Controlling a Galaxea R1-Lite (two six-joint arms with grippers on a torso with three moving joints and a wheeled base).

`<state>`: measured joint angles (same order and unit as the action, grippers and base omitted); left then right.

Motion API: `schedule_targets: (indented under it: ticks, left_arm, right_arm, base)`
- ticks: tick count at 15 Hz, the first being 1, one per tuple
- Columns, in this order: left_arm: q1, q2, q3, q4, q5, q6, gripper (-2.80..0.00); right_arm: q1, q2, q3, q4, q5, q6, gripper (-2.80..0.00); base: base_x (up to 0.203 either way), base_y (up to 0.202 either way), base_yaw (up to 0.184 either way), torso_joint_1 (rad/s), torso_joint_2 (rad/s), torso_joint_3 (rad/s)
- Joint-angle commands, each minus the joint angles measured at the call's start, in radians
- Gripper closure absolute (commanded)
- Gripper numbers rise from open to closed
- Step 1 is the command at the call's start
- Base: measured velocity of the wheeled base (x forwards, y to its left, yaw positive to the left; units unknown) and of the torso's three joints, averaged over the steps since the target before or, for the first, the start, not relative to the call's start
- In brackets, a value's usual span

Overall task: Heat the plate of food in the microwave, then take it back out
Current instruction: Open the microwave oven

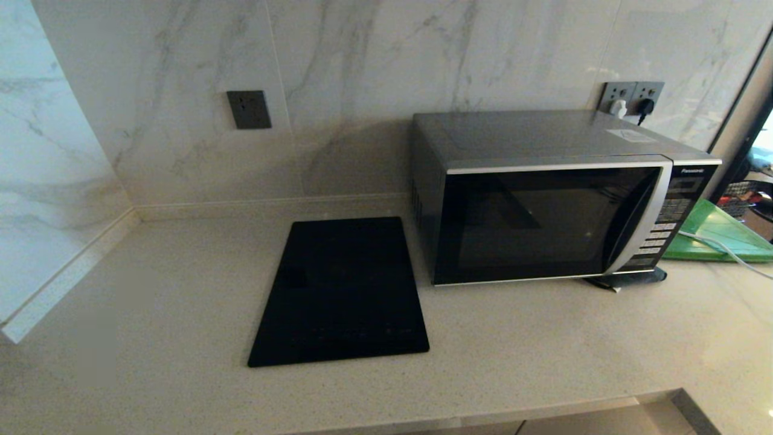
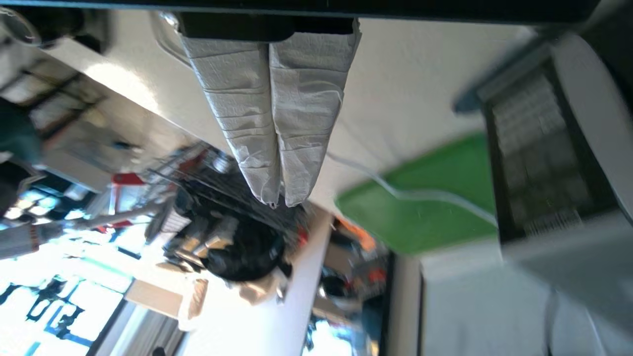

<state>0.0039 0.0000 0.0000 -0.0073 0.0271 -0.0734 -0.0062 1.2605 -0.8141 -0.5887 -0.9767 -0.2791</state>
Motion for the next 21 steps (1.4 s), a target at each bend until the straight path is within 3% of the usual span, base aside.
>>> schedule_targets:
  ticks: [1, 7, 16, 17, 21]
  left_arm:
    - [0.001, 0.002, 0.0, 0.0, 0.0, 0.0, 0.0]
    - [0.001, 0.002, 0.0, 0.0, 0.0, 0.0, 0.0]
    - [0.001, 0.002, 0.0, 0.0, 0.0, 0.0, 0.0]
    - [0.001, 0.002, 0.0, 0.0, 0.0, 0.0, 0.0]
    - [0.001, 0.002, 0.0, 0.0, 0.0, 0.0, 0.0]
  right_arm:
    - [0.0, 0.048, 0.006, -0.007, -0.006, -0.029, 0.0]
    - [0.009, 0.148, -0.007, -0.107, -0.045, 0.006, 0.0]
    - [0.021, 0.213, -0.007, -0.019, -0.074, 0.018, 0.0]
    - [0.02, 0.227, -0.01, -0.02, -0.074, 0.028, -2.8]
    - [0.058, 0.321, -0.071, -0.022, -0.095, 0.129, -2.8]
  base:
    - [0.0, 0.0, 0.0, 0.0, 0.0, 0.0]
    - [0.0, 0.0, 0.0, 0.0, 0.0, 0.0]
    - [0.0, 0.0, 0.0, 0.0, 0.0, 0.0]
    - [0.0, 0.0, 0.0, 0.0, 0.0, 0.0]
    - [0.0, 0.0, 0.0, 0.0, 0.0, 0.0]
